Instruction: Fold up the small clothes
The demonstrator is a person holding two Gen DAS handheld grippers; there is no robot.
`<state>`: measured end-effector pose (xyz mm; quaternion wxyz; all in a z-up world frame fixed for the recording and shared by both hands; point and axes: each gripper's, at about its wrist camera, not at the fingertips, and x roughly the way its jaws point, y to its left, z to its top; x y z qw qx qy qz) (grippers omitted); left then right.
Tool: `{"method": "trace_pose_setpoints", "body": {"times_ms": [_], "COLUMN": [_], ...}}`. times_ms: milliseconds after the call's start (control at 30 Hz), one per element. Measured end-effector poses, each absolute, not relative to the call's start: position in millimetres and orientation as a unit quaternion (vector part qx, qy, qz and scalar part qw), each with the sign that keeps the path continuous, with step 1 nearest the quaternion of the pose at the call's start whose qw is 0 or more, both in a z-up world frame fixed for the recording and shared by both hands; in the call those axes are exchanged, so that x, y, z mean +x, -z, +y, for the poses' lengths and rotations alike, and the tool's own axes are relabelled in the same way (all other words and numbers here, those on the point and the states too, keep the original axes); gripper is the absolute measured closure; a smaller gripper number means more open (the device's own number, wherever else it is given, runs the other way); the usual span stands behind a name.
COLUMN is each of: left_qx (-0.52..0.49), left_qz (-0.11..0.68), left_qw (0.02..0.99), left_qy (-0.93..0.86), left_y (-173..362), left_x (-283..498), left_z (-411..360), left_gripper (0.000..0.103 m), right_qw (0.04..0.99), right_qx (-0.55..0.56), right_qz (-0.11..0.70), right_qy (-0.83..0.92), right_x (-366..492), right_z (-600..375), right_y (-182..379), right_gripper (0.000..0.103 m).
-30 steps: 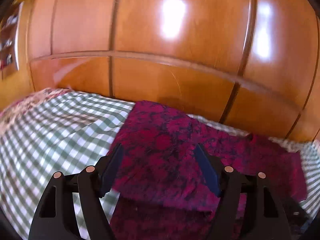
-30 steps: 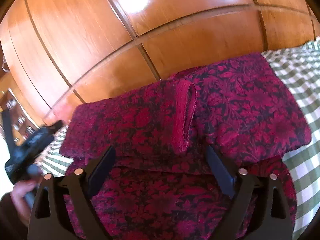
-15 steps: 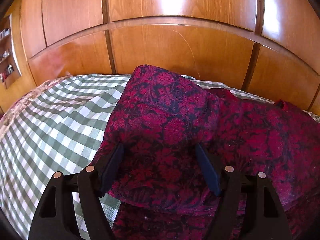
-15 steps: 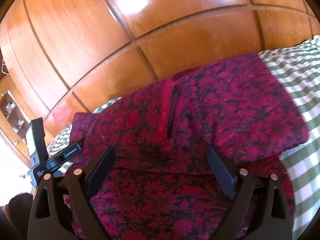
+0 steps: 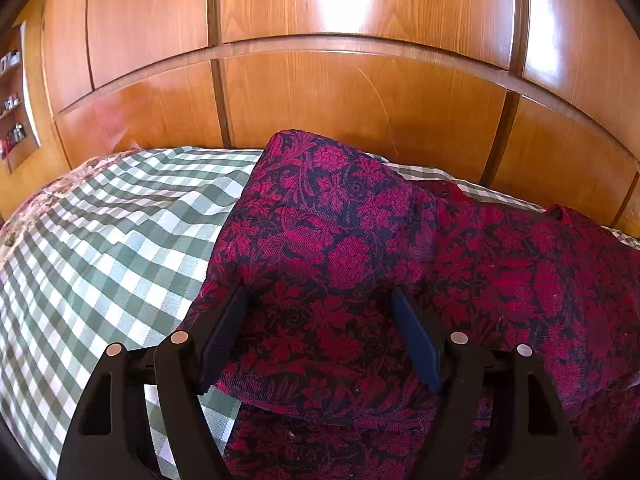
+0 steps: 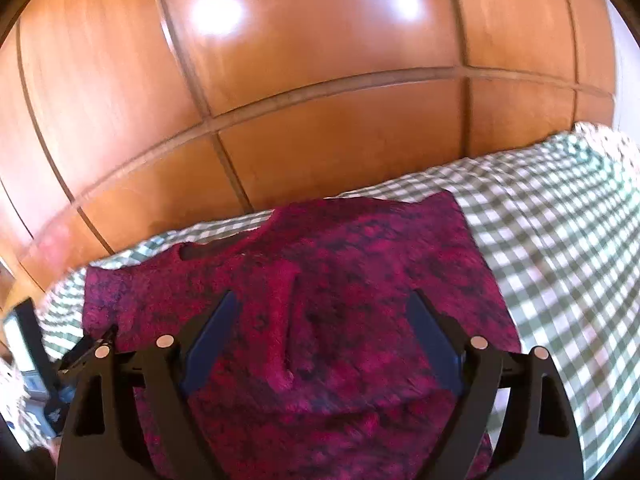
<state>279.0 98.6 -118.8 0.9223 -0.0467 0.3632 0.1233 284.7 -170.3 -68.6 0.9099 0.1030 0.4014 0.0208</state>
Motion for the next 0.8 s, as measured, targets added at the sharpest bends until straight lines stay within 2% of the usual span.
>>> {"method": "trace_pose_setpoints", "body": {"times_ms": [133,267,500,800], "left_qx": [-0.055,-0.061,-0.081,-0.086], "left_qz": [0.361,0.360,0.363,0.353], "left_qw": [0.923,0.924,0.922,0.927], "left_qy": [-0.117,-0.113,-0.103,-0.092], "left_y": [118.9,119.9,123.6,113.1], "left_x": [278.5,278.7,282.0,268.2], "left_z": [100.5,101.0,105.9,104.3], "left_gripper": [0.028,0.028,0.027,0.024], "right_qw": [0.903,0.897,0.901,0.905], "right_qx": [0.058,0.042,0.025,0.046], "right_qz": [0.426,0.439,0.432,0.422], "right_qy": [-0.004,0.009,0.019,0.005], "right_x": [299.0,303.3,303.8,299.5], "right_z": [-156.9,-160.3,-158.1,-166.0], "right_y": [92.8,119.7,126.1,121.6], "right_gripper": [0.013,0.007,0.003,0.002]}}
